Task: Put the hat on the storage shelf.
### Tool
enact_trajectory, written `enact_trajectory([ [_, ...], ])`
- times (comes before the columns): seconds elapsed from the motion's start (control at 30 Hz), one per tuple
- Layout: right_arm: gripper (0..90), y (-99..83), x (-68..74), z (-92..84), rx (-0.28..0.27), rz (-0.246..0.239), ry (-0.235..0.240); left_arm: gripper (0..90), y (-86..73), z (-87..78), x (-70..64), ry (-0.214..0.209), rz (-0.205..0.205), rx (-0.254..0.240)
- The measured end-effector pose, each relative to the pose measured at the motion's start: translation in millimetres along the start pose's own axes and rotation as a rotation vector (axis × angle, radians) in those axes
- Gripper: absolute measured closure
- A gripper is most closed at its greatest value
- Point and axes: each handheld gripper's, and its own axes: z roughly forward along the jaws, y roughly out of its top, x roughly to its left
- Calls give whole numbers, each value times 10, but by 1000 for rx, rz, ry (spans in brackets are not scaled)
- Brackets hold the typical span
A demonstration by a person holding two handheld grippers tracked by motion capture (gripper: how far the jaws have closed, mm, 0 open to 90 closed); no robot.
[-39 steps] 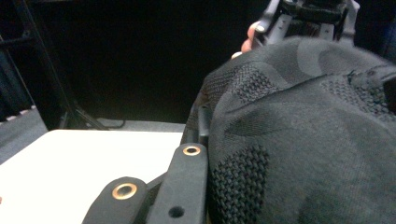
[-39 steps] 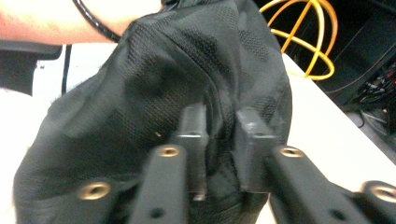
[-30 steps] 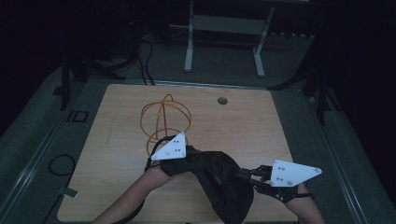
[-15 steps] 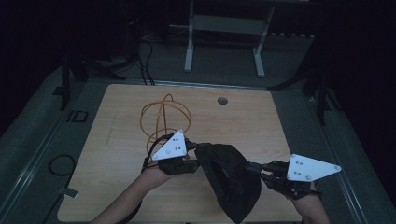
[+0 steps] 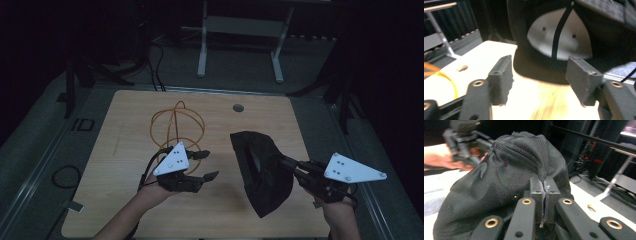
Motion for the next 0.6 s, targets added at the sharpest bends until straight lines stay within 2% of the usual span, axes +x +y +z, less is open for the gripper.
enact_trajectory([
  [0.03, 882, 8, -31, -3, -2, 3, -22, 355, -31, -24, 2, 10, -2, 6],
  [0.13, 882, 16, -71, 5, -2, 9, -43, 342, -127, -92, 12, 29, -16, 16],
  [0.17, 882, 25, -102, 18, -4, 13, -66, 315, -159, -116, 17, 31, -22, 17],
  [0.23, 882, 40, -138, 36, -11, 19, -84, 287, -250, -179, 23, 37, -37, 27],
  [0.33, 882, 68, -184, 64, -14, 21, -95, 228, -310, -216, 24, 40, -43, 36],
  [0.37, 882, 96, -217, 94, -15, 22, -107, 212, -369, -255, 28, 46, -62, 35],
  [0.4, 882, 96, -217, 94, -15, 22, -107, 196, -369, -255, 28, 46, -62, 35],
  [0.6, 882, 203, -291, 237, -24, 24, -133, 169, -592, -349, 3, 84, -82, 45],
])
